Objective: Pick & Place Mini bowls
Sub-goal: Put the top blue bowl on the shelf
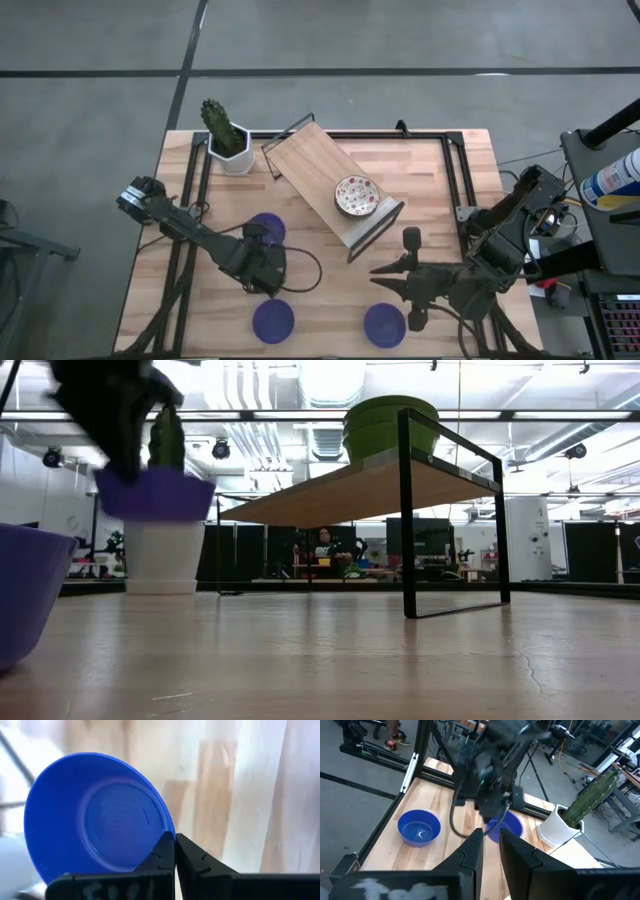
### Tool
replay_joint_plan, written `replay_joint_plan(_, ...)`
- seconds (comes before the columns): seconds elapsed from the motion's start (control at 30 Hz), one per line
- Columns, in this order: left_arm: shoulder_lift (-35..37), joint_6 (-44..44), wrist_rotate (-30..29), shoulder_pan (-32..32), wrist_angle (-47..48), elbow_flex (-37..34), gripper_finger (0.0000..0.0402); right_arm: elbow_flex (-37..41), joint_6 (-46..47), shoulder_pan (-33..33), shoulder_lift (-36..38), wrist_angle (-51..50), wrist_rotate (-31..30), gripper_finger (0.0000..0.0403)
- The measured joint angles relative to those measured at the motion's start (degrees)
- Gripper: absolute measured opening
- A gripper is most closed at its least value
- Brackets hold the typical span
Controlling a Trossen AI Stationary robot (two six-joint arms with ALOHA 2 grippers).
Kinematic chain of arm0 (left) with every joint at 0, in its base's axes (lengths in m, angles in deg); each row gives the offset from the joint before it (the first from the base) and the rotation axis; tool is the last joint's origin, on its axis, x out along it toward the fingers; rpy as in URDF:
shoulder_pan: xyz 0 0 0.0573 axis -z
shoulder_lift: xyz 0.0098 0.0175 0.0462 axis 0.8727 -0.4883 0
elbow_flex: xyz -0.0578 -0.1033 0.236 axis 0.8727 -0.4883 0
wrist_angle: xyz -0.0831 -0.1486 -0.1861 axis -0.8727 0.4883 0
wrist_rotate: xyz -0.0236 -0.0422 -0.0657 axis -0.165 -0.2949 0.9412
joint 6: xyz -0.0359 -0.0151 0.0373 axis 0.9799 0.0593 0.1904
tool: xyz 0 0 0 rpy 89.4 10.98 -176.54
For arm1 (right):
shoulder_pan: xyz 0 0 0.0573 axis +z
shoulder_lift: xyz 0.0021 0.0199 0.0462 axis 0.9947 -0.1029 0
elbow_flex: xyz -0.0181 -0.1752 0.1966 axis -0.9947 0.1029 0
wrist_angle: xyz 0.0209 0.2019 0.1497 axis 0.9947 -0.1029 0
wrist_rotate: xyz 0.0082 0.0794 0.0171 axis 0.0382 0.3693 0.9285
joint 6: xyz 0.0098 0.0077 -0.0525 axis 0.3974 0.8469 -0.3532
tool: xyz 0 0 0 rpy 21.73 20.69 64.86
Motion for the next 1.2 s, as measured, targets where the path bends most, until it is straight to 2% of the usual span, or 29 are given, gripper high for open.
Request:
replay_joint_plan(0.1,0.02,-3.35,-3.37,-1.09,3.35,6.38,0.0001,0.00,0.05,0.27,0.00,0.00,0.07,0.0057)
replay_joint_plan(0.27,0.11,-9.16,-5.13,-6.12,5.19,16.34,0.0000,0.00,2.08,0.58,0.00,0.00,0.16,0.0056)
replay_joint_plan(0.5,0.13,-18.20,-6.14,-18.16,5.79,24.52,0.0000,0.02,2.80,1.44,-0.02,-0.02,0.26,0.0056)
replay_joint_plan(0.67,0.13,-22.98,-5.16,-29.16,3.73,25.75,0.0000,0.02,2.75,1.93,-0.42,-0.02,0.28,0.0056)
replay_joint_plan(0.9,-1.09,-27.15,5.70,-42.31,-2.07,24.38,0.0000,0.30,3.51,2.27,-0.52,-0.08,0.49,0.0056)
replay_joint_plan(1.03,-3.28,-27.65,5.90,-45.80,-2.53,24.37,0.0000,0.37,4.74,2.27,-0.55,0.01,0.52,0.0056)
replay_joint_plan(1.2,-6.36,-33.14,6.21,-45.73,-6.12,24.32,0.0000,0.74,5.79,2.27,-0.55,-0.02,0.50,0.0056)
